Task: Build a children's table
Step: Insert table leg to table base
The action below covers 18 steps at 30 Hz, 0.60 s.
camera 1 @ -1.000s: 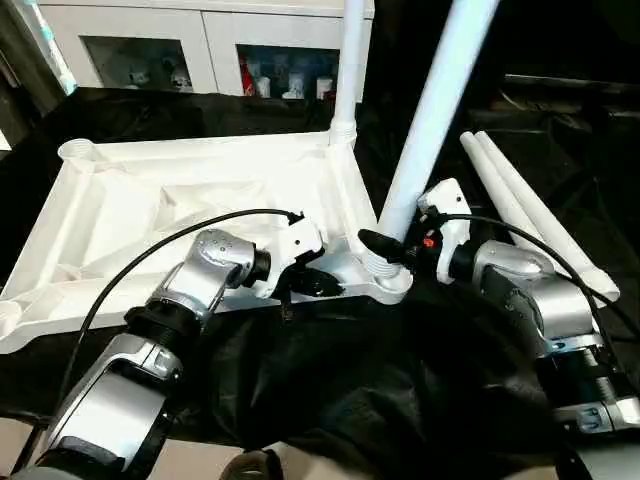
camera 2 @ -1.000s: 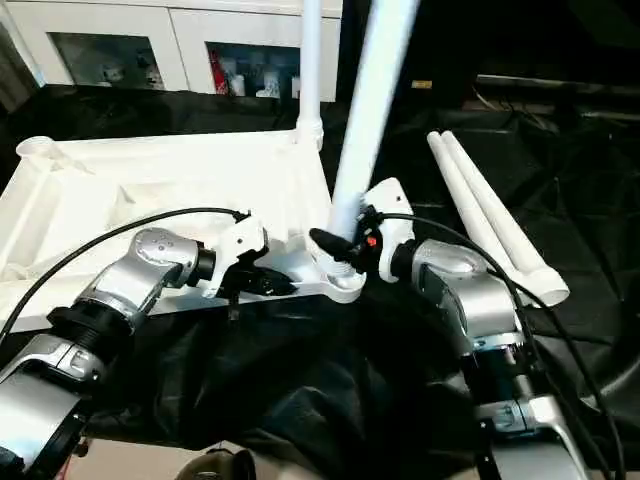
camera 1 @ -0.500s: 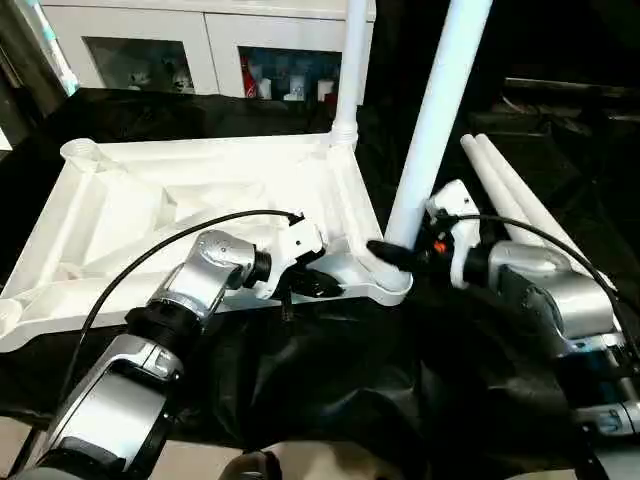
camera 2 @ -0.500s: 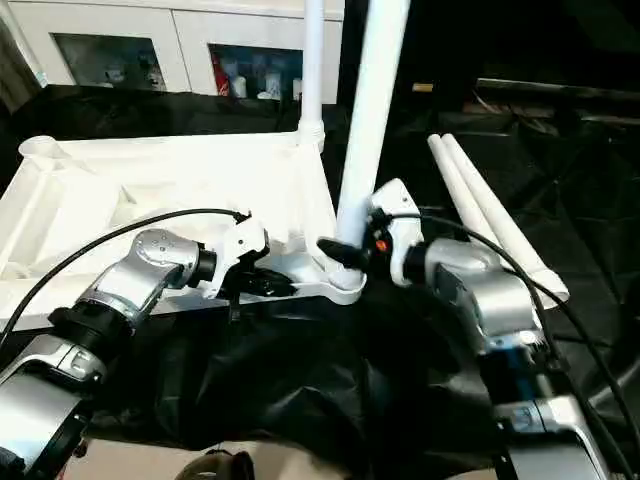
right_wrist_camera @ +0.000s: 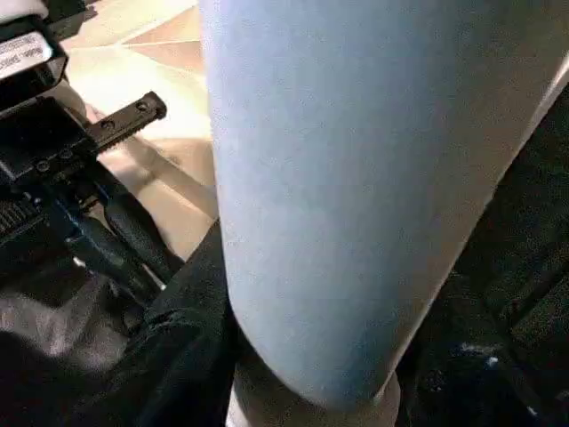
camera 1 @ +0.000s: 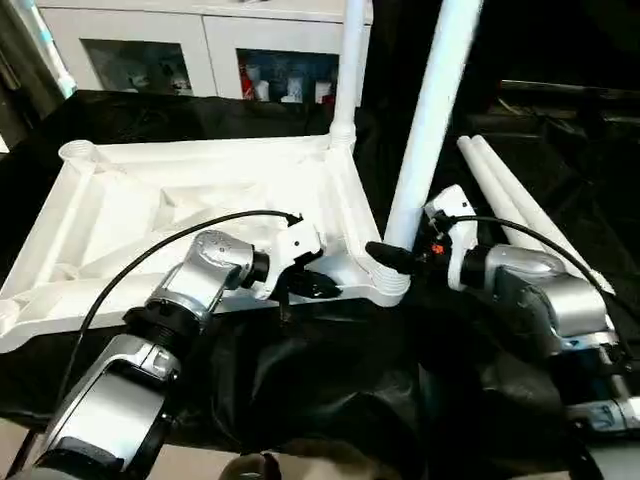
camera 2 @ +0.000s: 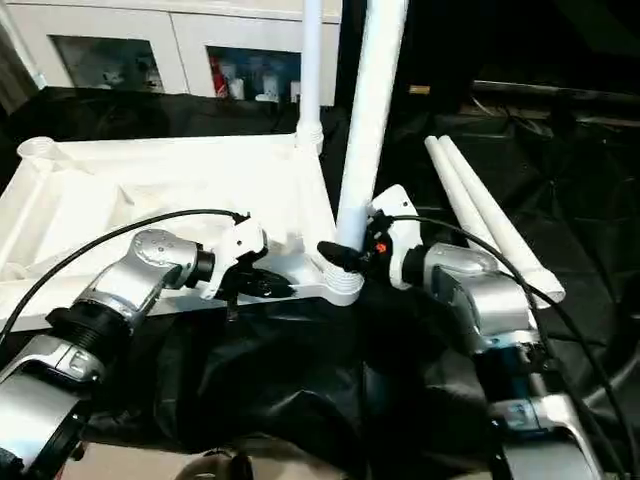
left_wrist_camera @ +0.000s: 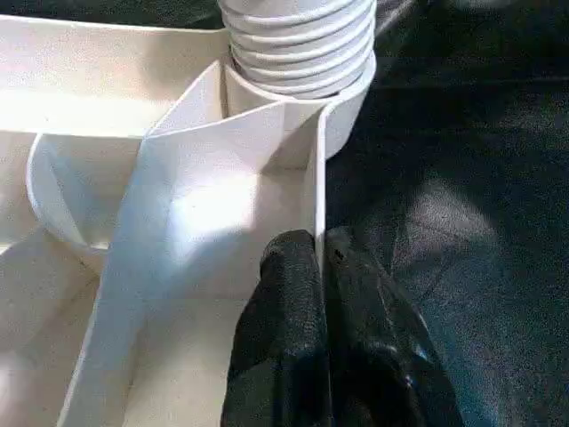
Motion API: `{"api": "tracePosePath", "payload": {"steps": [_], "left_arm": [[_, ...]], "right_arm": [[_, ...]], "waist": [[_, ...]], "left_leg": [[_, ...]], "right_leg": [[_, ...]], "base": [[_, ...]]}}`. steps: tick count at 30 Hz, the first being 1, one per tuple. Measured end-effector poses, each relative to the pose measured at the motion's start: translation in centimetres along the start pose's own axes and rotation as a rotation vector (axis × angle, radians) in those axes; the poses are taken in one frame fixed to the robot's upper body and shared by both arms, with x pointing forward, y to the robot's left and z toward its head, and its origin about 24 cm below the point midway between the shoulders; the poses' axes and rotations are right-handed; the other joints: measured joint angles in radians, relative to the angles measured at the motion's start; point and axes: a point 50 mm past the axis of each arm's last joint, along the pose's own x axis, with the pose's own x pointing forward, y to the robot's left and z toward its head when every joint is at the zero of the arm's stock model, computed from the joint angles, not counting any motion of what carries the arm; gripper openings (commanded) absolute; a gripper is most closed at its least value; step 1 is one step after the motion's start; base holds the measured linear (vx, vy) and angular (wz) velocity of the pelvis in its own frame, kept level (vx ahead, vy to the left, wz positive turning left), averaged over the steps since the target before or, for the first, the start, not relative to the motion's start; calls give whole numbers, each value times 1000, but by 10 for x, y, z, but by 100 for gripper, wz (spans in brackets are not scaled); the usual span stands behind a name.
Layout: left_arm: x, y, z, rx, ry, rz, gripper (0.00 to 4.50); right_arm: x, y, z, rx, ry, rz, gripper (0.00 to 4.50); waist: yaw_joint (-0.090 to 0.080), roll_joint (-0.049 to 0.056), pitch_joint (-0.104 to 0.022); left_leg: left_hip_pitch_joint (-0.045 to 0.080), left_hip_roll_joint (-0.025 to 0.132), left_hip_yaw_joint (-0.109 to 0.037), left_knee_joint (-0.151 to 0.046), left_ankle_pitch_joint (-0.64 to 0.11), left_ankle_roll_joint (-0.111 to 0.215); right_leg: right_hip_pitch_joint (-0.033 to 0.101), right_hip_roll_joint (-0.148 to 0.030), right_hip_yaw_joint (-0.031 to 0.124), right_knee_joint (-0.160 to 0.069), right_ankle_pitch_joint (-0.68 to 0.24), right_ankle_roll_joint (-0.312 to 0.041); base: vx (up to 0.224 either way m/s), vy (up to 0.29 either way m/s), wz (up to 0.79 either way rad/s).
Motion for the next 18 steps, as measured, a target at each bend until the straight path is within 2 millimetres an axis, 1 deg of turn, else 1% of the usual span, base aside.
{"api": "tracePosePath", "payload": {"steps": [4,7,16,18], "left_arm": [[-1,0,-1,-14,4,3,0],[-1,0,-2,-17,3,3,0],[1,-1,-1,-18,-3,-11,0],[2,-2,0,-18,-4,-13,0]], "right_arm": [[2,0,-2,13,-4,2,190],[1,-2,-2,26,-14,-1,190],[-9,-4,-20,165,-123,-16,190],[-11,-3,-27,198,-164,-32,190]], "waist": [[-7,0,0],[-7,0,0],[-1,0,-1],[5,0,-1]], "left_leg": [[4,0,0,0,0,0],[6,0,0,-1,0,0],[6,0,0,-3,0,0],[6,0,0,-4,0,-1]], "right_leg": [[3,0,0,0,0,0],[5,0,0,-1,0,0],[5,0,0,-3,0,0],[5,0,0,-4,0,0]], "base": [[0,0,0],[0,0,0],[0,0,0],[0,0,0]]}}
